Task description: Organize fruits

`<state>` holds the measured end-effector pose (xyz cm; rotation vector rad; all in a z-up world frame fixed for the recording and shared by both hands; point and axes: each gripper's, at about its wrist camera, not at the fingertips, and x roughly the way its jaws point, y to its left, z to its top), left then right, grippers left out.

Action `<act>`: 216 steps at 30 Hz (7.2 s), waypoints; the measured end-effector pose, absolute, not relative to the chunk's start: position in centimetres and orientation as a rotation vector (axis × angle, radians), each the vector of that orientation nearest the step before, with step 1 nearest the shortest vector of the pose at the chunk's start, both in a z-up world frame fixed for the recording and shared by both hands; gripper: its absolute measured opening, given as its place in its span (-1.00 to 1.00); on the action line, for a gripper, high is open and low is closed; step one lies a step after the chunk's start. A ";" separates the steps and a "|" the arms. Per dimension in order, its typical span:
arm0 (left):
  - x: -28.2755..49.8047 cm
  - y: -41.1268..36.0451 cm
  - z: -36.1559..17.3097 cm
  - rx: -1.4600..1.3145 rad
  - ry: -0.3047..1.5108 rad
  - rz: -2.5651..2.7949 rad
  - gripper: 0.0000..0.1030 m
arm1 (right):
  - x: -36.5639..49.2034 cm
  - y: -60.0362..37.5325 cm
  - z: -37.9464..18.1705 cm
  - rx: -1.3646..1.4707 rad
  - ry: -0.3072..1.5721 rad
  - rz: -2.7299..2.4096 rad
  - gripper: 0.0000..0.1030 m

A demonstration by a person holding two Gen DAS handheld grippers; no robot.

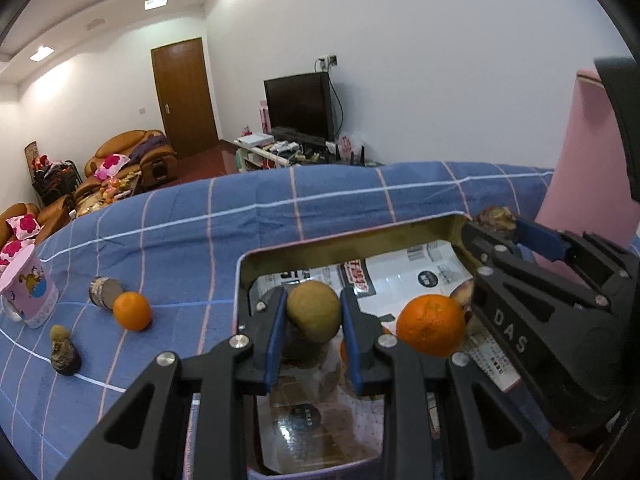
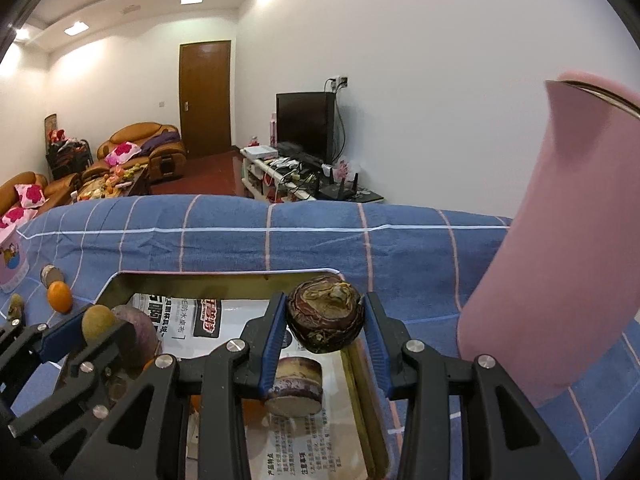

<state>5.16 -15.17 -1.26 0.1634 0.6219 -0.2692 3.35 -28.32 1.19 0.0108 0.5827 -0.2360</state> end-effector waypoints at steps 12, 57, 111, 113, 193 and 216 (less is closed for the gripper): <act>5.4 -15.4 -1.3 0.166 0.638 -0.274 -0.40 | 5.3 -28.4 -0.1 0.049 0.675 -0.110 -0.21; 1.9 -11.2 1.5 0.104 0.280 -0.080 1.00 | -2.1 -27.8 3.7 0.067 0.219 -0.263 0.69; 4.2 0.3 -0.5 0.049 0.533 0.034 1.00 | -4.1 -20.2 3.1 0.043 0.309 -0.254 0.69; 5.0 1.8 -0.9 0.024 0.567 0.067 1.00 | -3.7 -19.2 3.1 0.043 0.313 -0.231 0.69; 7.7 12.8 -0.3 -0.147 0.529 0.147 -0.13 | 11.0 -3.8 -1.9 0.054 0.739 0.164 -0.20; 3.7 8.3 0.9 -0.001 0.357 0.096 -0.13 | 1.8 -5.6 1.6 0.020 0.416 0.035 -0.19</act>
